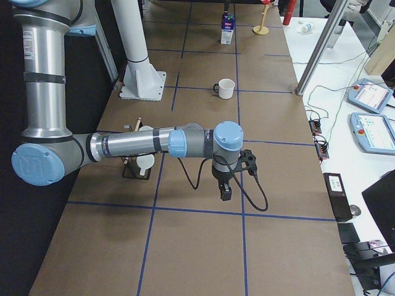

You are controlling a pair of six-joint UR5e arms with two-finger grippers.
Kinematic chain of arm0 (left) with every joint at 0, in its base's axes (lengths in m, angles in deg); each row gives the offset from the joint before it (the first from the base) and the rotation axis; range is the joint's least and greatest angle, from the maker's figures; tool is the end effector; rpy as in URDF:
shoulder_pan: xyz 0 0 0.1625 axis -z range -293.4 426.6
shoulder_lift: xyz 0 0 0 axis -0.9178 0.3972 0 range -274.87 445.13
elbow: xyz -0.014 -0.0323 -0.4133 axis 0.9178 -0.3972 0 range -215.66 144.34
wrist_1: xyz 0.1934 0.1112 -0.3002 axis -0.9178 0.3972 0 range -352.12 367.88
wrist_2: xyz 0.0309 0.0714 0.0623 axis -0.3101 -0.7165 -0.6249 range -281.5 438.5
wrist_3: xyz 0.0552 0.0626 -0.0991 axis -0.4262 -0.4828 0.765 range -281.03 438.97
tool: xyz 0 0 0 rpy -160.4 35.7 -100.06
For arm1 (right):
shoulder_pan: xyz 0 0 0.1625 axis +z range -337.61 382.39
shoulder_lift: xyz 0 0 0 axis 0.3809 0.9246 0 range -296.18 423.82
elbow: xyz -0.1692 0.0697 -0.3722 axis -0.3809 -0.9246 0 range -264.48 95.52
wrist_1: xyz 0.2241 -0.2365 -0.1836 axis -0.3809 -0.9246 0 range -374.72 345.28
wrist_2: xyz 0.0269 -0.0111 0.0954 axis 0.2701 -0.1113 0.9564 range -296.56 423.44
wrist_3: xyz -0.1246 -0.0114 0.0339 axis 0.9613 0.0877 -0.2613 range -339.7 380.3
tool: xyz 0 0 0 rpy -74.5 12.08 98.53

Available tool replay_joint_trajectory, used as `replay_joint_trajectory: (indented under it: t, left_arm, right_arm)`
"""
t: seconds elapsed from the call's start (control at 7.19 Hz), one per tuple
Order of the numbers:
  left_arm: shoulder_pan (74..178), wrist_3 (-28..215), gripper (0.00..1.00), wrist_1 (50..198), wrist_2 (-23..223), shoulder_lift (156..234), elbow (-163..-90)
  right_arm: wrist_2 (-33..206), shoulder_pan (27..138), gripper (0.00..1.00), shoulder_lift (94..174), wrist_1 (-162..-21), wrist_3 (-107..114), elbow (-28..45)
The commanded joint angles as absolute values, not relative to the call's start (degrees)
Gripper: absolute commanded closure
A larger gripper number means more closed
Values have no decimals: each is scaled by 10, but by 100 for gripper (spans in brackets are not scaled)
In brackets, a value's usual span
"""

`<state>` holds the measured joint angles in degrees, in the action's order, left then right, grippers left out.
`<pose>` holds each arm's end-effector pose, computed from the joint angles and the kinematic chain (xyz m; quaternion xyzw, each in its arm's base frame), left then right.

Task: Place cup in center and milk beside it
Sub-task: 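Lower the left gripper onto the top of the milk carton and grasp it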

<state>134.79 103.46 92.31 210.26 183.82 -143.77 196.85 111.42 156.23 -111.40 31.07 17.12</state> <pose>0.1430 -0.4840 0.4690 0.0206 0.3898 0.0441 0.9196 0.0369 -0.4320 0.6107 0.0519 -0.3667 -0.1030 0.9232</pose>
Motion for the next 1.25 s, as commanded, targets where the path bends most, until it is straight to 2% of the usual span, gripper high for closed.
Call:
replay_joint_trajectory:
  t: [0.0, 0.42, 0.56, 0.7, 0.83, 0.97, 1.11]
  left_arm:
    - [1339, 1036, 0, 942, 2103, 1852, -1395]
    - [1330, 1036, 1, 1030, 2103, 1852, -1332]
    - [1324, 1037, 14, 1034, 2102, 1852, -1332]
    - [1324, 1038, 36, 1033, 2102, 1852, -1333]
    - [1324, 1038, 50, 1032, 2102, 1853, -1336]
    - [1324, 1039, 58, 1030, 2102, 1857, -1343]
    - [1324, 1044, 59, 1020, 2103, 1869, -1347]
  right_arm:
    - [1969, 1114, 0, 1563, -1114, 313, 170]
    - [1969, 1114, 0, 1563, -1113, 312, 171]
    - [1969, 1114, 0, 1562, -1113, 313, 171]
    - [1969, 1114, 0, 1562, -1113, 312, 172]
    - [1969, 1114, 0, 1562, -1113, 312, 171]
    - [1969, 1114, 0, 1563, -1114, 313, 171]
    - [1969, 1114, 0, 1563, -1114, 313, 171]
